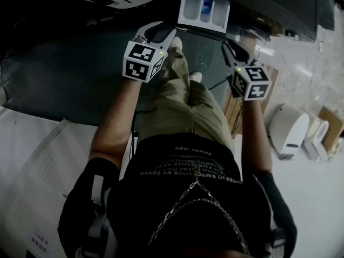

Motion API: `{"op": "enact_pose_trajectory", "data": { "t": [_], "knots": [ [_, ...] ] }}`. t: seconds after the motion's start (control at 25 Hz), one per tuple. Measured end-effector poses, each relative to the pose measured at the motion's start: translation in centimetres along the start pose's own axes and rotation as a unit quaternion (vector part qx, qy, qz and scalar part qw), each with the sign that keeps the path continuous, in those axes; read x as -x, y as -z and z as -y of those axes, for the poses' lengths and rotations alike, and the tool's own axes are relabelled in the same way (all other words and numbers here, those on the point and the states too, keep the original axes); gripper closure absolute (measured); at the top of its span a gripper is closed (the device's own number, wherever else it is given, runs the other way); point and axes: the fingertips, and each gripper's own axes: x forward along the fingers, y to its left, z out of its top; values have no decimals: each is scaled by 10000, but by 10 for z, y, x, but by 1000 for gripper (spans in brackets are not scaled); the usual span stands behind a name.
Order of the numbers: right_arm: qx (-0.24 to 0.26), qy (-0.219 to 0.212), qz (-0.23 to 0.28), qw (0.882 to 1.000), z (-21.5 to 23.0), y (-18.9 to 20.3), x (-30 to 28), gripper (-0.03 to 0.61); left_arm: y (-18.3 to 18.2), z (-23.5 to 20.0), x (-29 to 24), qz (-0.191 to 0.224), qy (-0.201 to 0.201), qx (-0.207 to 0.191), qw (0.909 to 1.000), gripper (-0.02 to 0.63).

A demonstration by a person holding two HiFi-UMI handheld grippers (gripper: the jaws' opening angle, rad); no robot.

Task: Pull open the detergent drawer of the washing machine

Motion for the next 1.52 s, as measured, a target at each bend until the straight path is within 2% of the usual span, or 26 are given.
{"op": "enact_pose_trajectory", "data": {
  "t": [0.84, 1.12, 1.32, 1.4, 1.52],
  "knots": [
    [14, 42, 39, 10000, -11, 11, 10, 502, 12, 10, 10, 42, -16, -21, 10000, 491],
    [273, 49, -56, 9996, -11, 6, 9, 502, 10, 11, 13, 5, 39, -17, 10000, 491],
    [436, 317, 295, 9981, -5, -19, 26, 502, -2, 13, 30, 241, -65, 105, 9996, 491],
    [503, 359, 615, 9962, -6, -35, 35, 562, -15, 17, 40, 511, -44, 118, 9986, 499],
    [738, 285, 1083, 9910, -21, -64, 50, 577, -46, 29, 60, 1110, 44, -27, 9938, 592]
  ]
}}
